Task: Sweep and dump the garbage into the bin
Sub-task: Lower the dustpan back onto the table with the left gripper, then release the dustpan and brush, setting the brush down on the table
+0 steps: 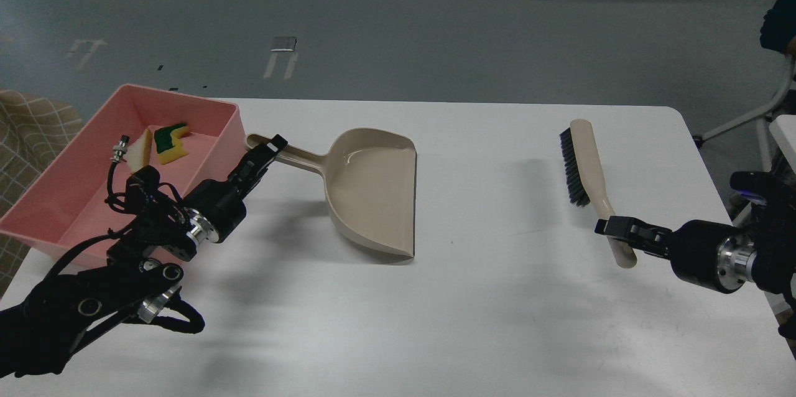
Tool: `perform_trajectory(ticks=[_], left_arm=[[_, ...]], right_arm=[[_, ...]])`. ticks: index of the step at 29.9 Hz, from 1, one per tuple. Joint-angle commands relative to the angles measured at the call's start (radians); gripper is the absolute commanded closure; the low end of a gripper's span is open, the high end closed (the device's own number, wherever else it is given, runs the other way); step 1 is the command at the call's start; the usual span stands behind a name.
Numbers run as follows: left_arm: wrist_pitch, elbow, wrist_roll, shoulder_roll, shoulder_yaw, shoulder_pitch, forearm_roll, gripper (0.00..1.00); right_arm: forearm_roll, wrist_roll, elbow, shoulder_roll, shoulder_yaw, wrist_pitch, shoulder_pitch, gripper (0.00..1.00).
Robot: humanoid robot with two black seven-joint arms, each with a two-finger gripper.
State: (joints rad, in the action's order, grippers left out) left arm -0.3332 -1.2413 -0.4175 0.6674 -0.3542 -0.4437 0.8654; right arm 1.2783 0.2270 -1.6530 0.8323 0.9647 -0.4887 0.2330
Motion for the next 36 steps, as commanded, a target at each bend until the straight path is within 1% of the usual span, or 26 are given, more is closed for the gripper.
perform_trajectory(ticks=[1, 6, 16, 17, 18, 20, 21, 22, 23, 24, 25, 26, 30, 33, 36], left_arm=[[0.0, 0.006, 0.0, 0.0, 0.001, 0.016, 0.003, 1.0], [0.0, 0.011, -0.001, 0.0, 0.004, 0.025, 0.003, 1.0], [0.01, 0.037, -0.001, -0.028, 0.004, 0.03, 0.003, 0.99], [0.013, 0.037, -0.001, -0.032, 0.004, 0.028, 0.003, 0.96], [0.016, 0.037, -0.001, -0.034, 0.004, 0.028, 0.004, 0.9], [0.02, 0.039, -0.001, -0.034, 0.004, 0.026, 0.004, 0.84], [0.025, 0.039, -0.001, -0.035, 0.004, 0.026, 0.004, 0.76], [0.026, 0.039, -0.001, -0.035, 0.004, 0.025, 0.004, 0.7], [0.026, 0.04, -0.001, -0.035, 0.004, 0.023, 0.003, 0.57], [0.026, 0.04, -0.001, -0.037, 0.004, 0.023, 0.004, 0.49], [0.028, 0.04, -0.001, -0.037, 0.003, 0.023, 0.003, 0.45], [0.026, 0.04, -0.001, -0.037, 0.003, 0.02, 0.003, 0.34], [0.026, 0.04, -0.001, -0.045, 0.003, 0.017, 0.003, 0.1], [0.026, 0.039, -0.001, -0.045, 0.001, 0.017, 0.003, 0.03], [0.026, 0.039, -0.001, -0.045, 0.003, 0.019, 0.003, 0.02]], right_arm=[[0.0, -0.001, -0.002, -0.005, -0.01, 0.0, -0.004, 1.0], [-0.004, -0.012, -0.004, -0.009, -0.012, 0.0, -0.003, 1.0], [-0.005, -0.015, 0.001, -0.015, -0.014, 0.0, -0.003, 1.0], [-0.005, -0.015, 0.001, -0.015, -0.014, 0.0, -0.004, 1.0], [-0.005, -0.015, 0.002, -0.015, -0.014, 0.0, -0.006, 1.0], [-0.005, -0.015, 0.002, -0.015, -0.015, 0.0, -0.008, 1.0], [-0.005, -0.015, 0.002, -0.015, -0.015, 0.0, -0.009, 1.0], [-0.005, -0.015, 0.002, -0.015, -0.015, 0.0, -0.011, 1.0], [-0.005, -0.015, 0.001, -0.015, -0.017, 0.0, -0.012, 1.0], [-0.005, -0.015, 0.001, -0.016, -0.017, 0.0, -0.014, 1.0], [-0.005, -0.015, 0.001, -0.016, -0.017, 0.0, -0.014, 1.0], [-0.005, -0.015, 0.001, -0.018, -0.017, 0.0, -0.015, 1.0], [-0.014, -0.014, 0.001, -0.018, -0.014, 0.0, -0.03, 1.0], [-0.028, -0.014, 0.001, -0.018, -0.012, 0.0, -0.04, 1.0], [-0.028, -0.011, 0.001, -0.016, -0.012, 0.0, -0.043, 1.0]])
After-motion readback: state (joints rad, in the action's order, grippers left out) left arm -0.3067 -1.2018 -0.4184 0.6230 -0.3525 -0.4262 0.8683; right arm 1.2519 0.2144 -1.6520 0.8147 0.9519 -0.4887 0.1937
